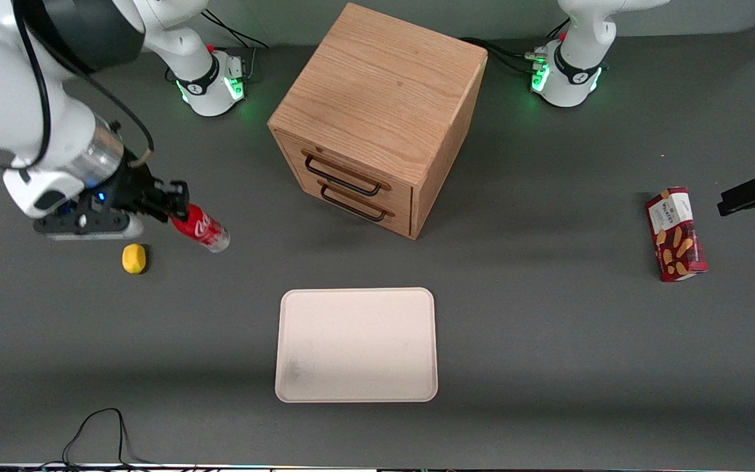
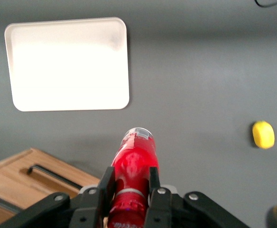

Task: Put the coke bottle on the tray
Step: 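Lift the bottle and carry it toward the white tray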

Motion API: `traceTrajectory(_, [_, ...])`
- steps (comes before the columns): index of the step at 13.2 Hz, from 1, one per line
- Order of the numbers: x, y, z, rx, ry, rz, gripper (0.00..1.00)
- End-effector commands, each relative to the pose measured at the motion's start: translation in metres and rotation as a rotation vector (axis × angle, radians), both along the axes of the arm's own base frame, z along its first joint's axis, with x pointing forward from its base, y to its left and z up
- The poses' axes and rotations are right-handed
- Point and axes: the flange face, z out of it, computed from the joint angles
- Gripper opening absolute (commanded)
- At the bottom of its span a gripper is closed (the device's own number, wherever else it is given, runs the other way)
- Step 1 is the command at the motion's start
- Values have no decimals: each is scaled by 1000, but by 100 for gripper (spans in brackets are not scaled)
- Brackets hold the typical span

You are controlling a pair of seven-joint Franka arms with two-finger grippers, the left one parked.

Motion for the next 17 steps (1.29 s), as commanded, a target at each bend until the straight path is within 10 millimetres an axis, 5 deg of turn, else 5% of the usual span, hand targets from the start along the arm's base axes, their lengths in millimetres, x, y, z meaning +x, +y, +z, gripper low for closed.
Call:
traceTrajectory(1, [47, 30, 1, 3, -21, 2, 0])
traceTrajectory(9, [116, 65, -60, 35, -170, 16, 0])
traceTrajectory(14, [126, 80, -89, 59, -185, 30, 0])
traceTrajectory(17, [130, 88, -125, 56, -141, 42, 0])
